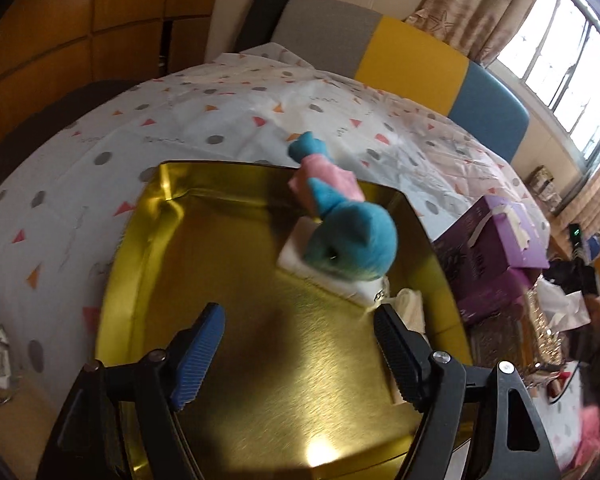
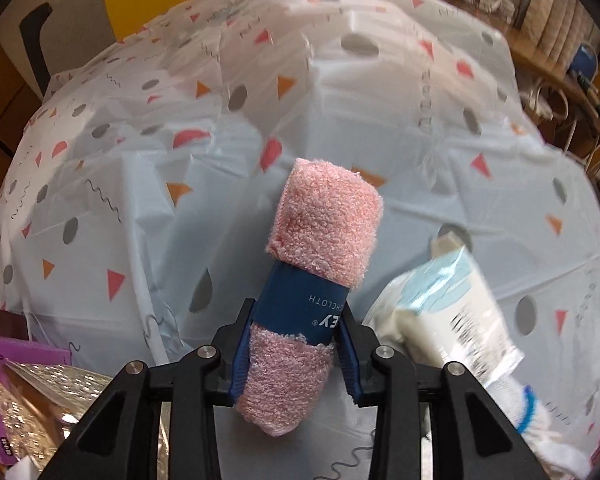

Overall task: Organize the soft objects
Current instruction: 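Carry the pink towel roll into the gold tray and open the right gripper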

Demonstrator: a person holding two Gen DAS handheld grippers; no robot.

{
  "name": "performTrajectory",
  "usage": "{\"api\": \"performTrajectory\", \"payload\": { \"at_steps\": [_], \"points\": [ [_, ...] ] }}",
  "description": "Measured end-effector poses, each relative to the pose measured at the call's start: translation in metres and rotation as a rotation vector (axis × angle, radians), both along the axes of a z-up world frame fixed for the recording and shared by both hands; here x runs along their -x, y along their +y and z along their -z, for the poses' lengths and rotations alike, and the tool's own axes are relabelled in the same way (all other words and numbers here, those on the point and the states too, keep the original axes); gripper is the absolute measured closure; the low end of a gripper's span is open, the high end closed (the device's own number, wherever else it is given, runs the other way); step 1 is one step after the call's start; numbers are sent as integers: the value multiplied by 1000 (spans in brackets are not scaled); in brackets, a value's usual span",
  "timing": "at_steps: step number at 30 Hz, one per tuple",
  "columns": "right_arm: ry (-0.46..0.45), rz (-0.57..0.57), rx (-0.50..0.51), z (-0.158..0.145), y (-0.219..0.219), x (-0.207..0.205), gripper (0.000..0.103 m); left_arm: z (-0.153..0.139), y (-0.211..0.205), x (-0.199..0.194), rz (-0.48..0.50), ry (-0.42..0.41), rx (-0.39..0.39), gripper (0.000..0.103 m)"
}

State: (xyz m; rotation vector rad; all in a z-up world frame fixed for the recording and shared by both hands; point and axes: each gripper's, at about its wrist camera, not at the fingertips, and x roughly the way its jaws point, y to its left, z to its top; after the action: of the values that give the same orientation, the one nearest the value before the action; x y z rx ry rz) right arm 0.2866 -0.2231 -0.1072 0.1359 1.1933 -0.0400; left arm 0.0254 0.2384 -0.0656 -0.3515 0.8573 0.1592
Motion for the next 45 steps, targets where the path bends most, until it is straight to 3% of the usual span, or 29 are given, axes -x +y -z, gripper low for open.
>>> {"api": "performTrajectory", "payload": {
  "at_steps": [8,13,20,30,35,45],
  "points": [
    [-167,-93,36,-77,35,-9,66,-4,0,23,-57,-6,-55,24],
    [-268,-202,10,-121,92,-13,66,-11,-4,31,-38,-31,-68,24],
    [-325,-431,-88,-161,185,26,66,-20,-7,38,-46,-64,-94,19],
    [-234,-691,-185,-140,274,113,66,-27,5,55,-108,-81,-120,15],
    [-182,-807,-156,-109,304,160,66,-31,9,62,-133,-95,-141,15],
    [-18,-850,-128,-37,330,203,65,-36,13,70,-164,-116,-192,15]
  ]
}}
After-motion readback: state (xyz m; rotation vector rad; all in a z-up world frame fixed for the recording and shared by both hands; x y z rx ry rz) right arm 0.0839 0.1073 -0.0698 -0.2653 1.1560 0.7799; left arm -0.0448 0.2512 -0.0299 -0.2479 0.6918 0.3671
